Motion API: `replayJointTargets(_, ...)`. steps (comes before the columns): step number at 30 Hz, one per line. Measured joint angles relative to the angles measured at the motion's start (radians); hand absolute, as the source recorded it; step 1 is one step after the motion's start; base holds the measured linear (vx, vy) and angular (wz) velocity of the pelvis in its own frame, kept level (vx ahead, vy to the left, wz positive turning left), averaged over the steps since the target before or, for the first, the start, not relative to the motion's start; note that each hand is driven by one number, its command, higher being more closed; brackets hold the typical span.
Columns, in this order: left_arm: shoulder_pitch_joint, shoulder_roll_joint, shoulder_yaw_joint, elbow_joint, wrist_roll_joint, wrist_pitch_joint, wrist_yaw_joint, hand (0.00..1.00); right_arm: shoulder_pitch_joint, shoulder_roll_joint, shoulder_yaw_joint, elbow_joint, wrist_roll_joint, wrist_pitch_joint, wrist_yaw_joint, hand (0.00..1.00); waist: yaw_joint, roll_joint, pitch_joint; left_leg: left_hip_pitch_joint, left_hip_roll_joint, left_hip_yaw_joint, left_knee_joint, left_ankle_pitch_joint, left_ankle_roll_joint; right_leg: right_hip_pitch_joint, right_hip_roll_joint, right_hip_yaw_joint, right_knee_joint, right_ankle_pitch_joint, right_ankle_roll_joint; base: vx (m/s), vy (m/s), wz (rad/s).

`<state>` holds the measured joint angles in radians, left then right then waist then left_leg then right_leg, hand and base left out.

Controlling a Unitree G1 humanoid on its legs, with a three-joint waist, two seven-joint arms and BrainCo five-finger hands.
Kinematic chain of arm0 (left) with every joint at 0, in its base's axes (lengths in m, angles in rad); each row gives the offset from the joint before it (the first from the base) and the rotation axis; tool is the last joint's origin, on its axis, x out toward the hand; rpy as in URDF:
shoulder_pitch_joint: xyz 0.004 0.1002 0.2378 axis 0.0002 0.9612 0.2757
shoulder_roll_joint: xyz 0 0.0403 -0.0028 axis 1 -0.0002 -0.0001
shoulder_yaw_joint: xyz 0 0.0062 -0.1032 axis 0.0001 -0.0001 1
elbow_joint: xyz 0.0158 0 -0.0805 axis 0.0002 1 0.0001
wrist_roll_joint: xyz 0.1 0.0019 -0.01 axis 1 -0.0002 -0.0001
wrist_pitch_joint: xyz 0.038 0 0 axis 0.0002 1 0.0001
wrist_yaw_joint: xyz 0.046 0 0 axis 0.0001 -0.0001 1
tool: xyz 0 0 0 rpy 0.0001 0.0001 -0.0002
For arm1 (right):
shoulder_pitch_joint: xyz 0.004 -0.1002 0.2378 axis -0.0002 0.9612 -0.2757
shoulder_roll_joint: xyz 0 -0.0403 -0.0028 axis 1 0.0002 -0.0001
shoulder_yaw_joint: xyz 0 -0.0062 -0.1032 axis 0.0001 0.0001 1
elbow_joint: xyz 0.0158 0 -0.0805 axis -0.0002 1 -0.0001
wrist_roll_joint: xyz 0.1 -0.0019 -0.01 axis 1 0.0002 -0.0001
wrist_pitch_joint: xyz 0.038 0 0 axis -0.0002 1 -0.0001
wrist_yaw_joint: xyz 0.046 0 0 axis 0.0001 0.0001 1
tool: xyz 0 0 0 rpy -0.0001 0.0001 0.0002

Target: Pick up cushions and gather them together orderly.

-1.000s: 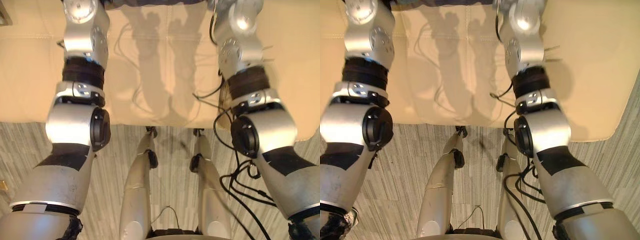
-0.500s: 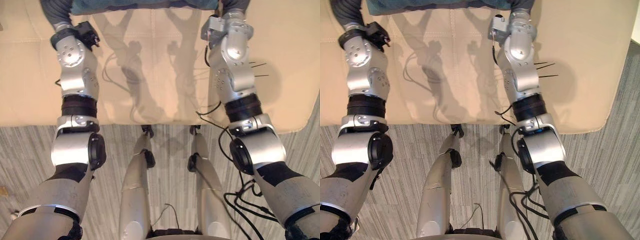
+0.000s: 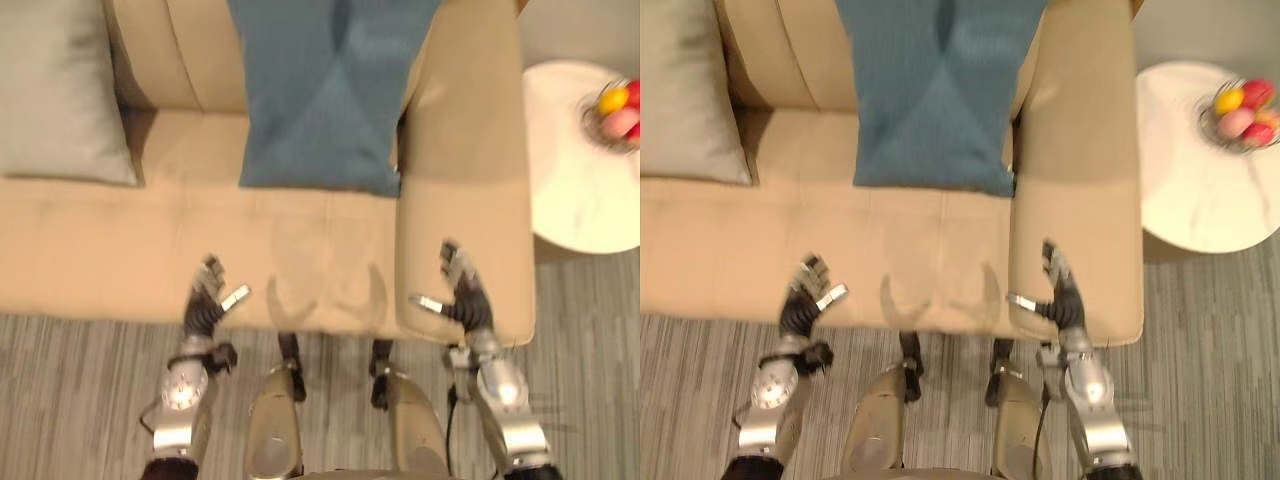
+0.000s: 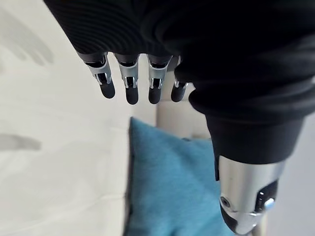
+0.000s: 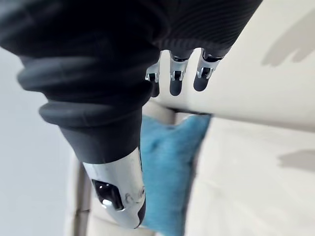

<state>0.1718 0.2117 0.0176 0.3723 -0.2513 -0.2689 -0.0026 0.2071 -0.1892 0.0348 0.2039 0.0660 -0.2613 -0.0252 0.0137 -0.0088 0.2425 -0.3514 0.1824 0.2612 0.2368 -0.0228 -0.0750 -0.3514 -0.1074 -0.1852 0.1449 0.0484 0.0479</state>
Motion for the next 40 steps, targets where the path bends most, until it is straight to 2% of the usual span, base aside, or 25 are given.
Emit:
replayJointTargets(3,0.007,-0.003,-0.008,0.210,0.073,0.030,-0.040,0.00,0.020,0.015,-0.053,0.256,-0.020,0.020,0.020,0.00,-0.015,-0.012,-0.050,0.096,-0.014,0.022,-0.047,-0.003,-0.002,0.080,-0.002,0.023,-0.043,0.004,0.010,0.08,0.040,-0.14)
replayJointTargets(4,0.008,-0.003,-0.006,0.278,0.108,0.038,-0.043,0.00,0.022,0.014,-0.074,0.340,-0.021,0.033,0.031,0.00,-0.029,-0.015,-0.068,0.132,-0.020,0.027,-0.068,-0.003,-0.002,0.116,-0.002,0.026,-0.064,0.008,0.017,0.06,0.035,-0.12)
replayJointTargets(7,0.012,-0.003,-0.004,0.354,0.153,0.055,-0.051,0.00,0.029,0.010,-0.100,0.446,-0.032,0.047,0.031,0.00,-0.033,-0.019,-0.096,0.208,-0.029,0.044,-0.108,-0.002,-0.003,0.178,-0.001,0.040,-0.103,0.017,0.026,0.07,0.033,-0.15)
replayJointTargets(12,0.051,-0.001,-0.004,0.377,0.224,0.064,-0.065,0.00,0.038,-0.004,-0.114,0.539,-0.085,0.068,0.054,0.00,-0.050,-0.022,-0.151,0.316,-0.047,0.083,-0.169,-0.001,-0.008,0.248,-0.001,0.088,-0.144,0.031,0.029,0.07,0.030,-0.22)
replayJointTargets(15,0.047,0.020,-0.006,0.372,0.226,0.062,-0.081,0.00,0.030,-0.019,-0.088,0.548,-0.111,0.072,0.070,0.00,-0.048,-0.028,-0.150,0.308,-0.048,0.121,-0.150,-0.007,-0.001,0.222,0.001,0.133,-0.140,0.052,0.037,0.01,0.020,-0.42)
replayJointTargets(17,0.039,0.044,-0.006,0.348,0.225,0.061,-0.082,0.00,0.023,-0.034,-0.047,0.544,-0.116,0.071,0.074,0.00,-0.052,-0.032,-0.147,0.241,-0.038,0.120,-0.067,-0.031,0.030,0.159,0.000,0.137,-0.089,0.078,0.047,-0.06,0.022,-0.45)
replayJointTargets(18,0.040,0.051,-0.005,0.316,0.224,0.060,-0.081,0.00,0.023,-0.050,-0.020,0.544,-0.116,0.071,0.075,0.00,-0.041,-0.027,-0.144,0.201,-0.033,0.110,-0.038,-0.033,0.049,0.122,0.001,0.153,-0.080,0.119,0.097,-0.14,0.037,-0.49)
replayJointTargets(19,0.042,0.050,-0.004,0.303,0.224,0.058,-0.081,0.00,0.020,-0.055,-0.015,0.544,-0.116,0.073,0.076,0.00,-0.037,-0.014,-0.140,0.201,-0.011,0.113,-0.044,-0.038,0.055,0.116,-0.001,0.157,-0.063,0.109,0.105,-0.16,0.034,-0.33)
replayJointTargets(20,0.030,0.051,-0.004,0.301,0.224,0.050,-0.081,0.00,0.009,-0.052,-0.013,0.547,-0.115,0.075,0.079,0.00,-0.048,-0.013,-0.120,0.205,-0.010,0.106,-0.035,-0.044,0.052,0.077,-0.011,0.150,0.157,-0.026,0.064,-0.15,0.020,0.22)
replayJointTargets(21,0.024,0.064,-0.004,0.301,0.224,0.049,-0.079,0.00,0.027,-0.048,0.000,0.552,-0.116,0.075,0.093,0.00,-0.052,-0.010,-0.115,0.209,-0.015,0.083,-0.007,-0.043,0.053,0.055,-0.026,0.151,0.480,-0.172,0.083,-0.14,-0.024,0.43)
replayJointTargets(23,0.036,0.065,0.008,0.301,0.224,0.053,-0.077,0.00,0.030,-0.043,0.006,0.567,-0.115,0.074,0.095,0.00,-0.051,-0.033,-0.122,0.201,-0.021,0.071,0.021,-0.041,0.056,0.101,-0.036,0.155,0.626,-0.219,0.129,-0.13,-0.081,0.37)
replayJointTargets(24,0.043,0.061,0.022,0.300,0.225,0.057,-0.075,0.00,0.023,-0.043,0.005,0.566,-0.116,0.074,0.094,0.00,-0.046,-0.050,-0.126,0.186,-0.026,0.064,0.037,-0.035,0.057,0.147,-0.036,0.167,0.633,-0.251,0.138,-0.21,-0.143,0.15)
replayJointTargets(25,0.044,0.051,0.033,0.301,0.225,0.066,-0.067,0.00,0.004,-0.048,0.002,0.566,-0.116,0.073,0.089,0.00,-0.026,-0.058,-0.125,0.151,-0.020,0.062,0.070,-0.022,0.050,0.186,-0.023,0.164,0.527,-0.314,0.127,-0.23,-0.157,-0.01)
replayJointTargets(27,0.039,0.027,0.027,0.301,0.224,0.068,-0.060,0.00,-0.035,-0.057,-0.004,0.565,-0.115,0.072,0.086,0.00,-0.006,-0.039,-0.123,0.098,0.012,0.063,0.068,0.017,0.031,0.210,0.026,0.155,0.376,-0.342,0.082,-0.34,-0.146,-0.21)
replayJointTargets(28,0.025,0.022,0.021,0.303,0.224,0.068,-0.060,0.00,-0.063,-0.060,-0.006,0.566,-0.115,0.072,0.085,0.00,0.003,-0.012,-0.102,0.067,0.033,0.047,0.047,0.052,0.014,0.231,0.060,0.148,0.276,-0.344,0.008,-0.45,-0.145,-0.06)
replayJointTargets(30,0.022,0.014,0.015,0.302,0.224,0.073,-0.060,0.00,-0.074,-0.076,-0.007,0.568,-0.115,0.077,0.085,0.00,-0.006,0.039,-0.067,0.073,0.059,0.015,-0.018,0.087,-0.017,0.240,0.094,0.111,0.248,-0.299,-0.024,-0.34,-0.109,0.24)
replayJointTargets(31,0.023,0.014,0.015,0.302,0.224,0.074,-0.059,0.00,-0.070,-0.077,-0.008,0.568,-0.115,0.081,0.085,0.00,-0.009,0.042,-0.068,0.081,0.059,0.013,-0.046,0.077,-0.032,0.232,0.096,0.101,0.242,-0.288,-0.036,-0.41,-0.119,0.39)
replayJointTargets(32,0.023,0.014,0.016,0.300,0.224,0.073,-0.060,0.00,-0.057,-0.077,-0.022,0.568,-0.115,0.085,0.085,0.00,-0.016,0.027,-0.068,0.071,0.056,0.013,-0.042,0.048,-0.054,0.224,0.088,0.085,0.216,-0.264,-0.054,-0.44,-0.120,0.35)
replayJointTargets(33,0.025,0.014,0.015,0.301,0.224,0.074,-0.060,0.00,-0.058,-0.075,-0.049,0.571,-0.114,0.089,0.080,0.00,-0.021,0.025,-0.067,0.047,0.057,0.008,0.053,0.028,-0.017,0.215,0.078,0.075,0.203,-0.252,-0.075,-0.40,-0.091,0.30)
replayJointTargets(35,0.038,0.012,0.016,0.301,0.224,0.075,-0.061,0.00,-0.060,-0.078,-0.082,0.577,-0.112,0.092,0.068,0.00,-0.024,0.020,-0.067,0.051,0.040,-0.003,0.248,-0.030,0.037,0.205,0.059,0.077,0.174,-0.219,-0.073,-0.25,0.002,-0.03)
replayJointTargets(37,0.048,0.011,0.020,0.302,0.224,0.075,-0.061,0.00,-0.058,-0.077,-0.100,0.580,-0.113,0.093,0.068,0.00,-0.025,0.024,-0.070,0.099,0.040,-0.014,0.321,-0.087,0.040,0.205,0.058,0.087,0.146,-0.193,-0.062,-0.15,0.063,-0.19)
replayJointTargets(38,0.050,0.009,0.023,0.303,0.224,0.075,-0.061,0.00,-0.057,-0.076,-0.105,0.587,-0.113,0.093,0.069,0.00,-0.024,0.027,-0.072,0.150,0.036,-0.021,0.293,-0.112,0.028,0.198,0.062,0.095,0.138,-0.179,-0.049,-0.11,0.114,-0.09)
replayJointTargets(39,0.052,-0.002,0.023,0.303,0.224,0.076,-0.061,0.00,-0.051,-0.079,-0.121,0.597,-0.115,0.095,0.069,0.00,-0.026,0.044,-0.084,0.228,0.006,-0.054,0.134,-0.156,-0.022,0.177,0.071,0.103,0.131,-0.162,-0.028,-0.12,0.136,-0.05)
replayJointTargets(40,0.047,-0.005,0.024,0.304,0.224,0.076,-0.061,0.00,-0.046,-0.079,-0.125,0.606,-0.115,0.096,0.069,0.00,-0.026,0.058,-0.092,0.253,0.000,-0.062,0.068,-0.174,-0.025,0.168,0.072,0.104,0.129,-0.153,-0.023,-0.07,0.092,0.01)
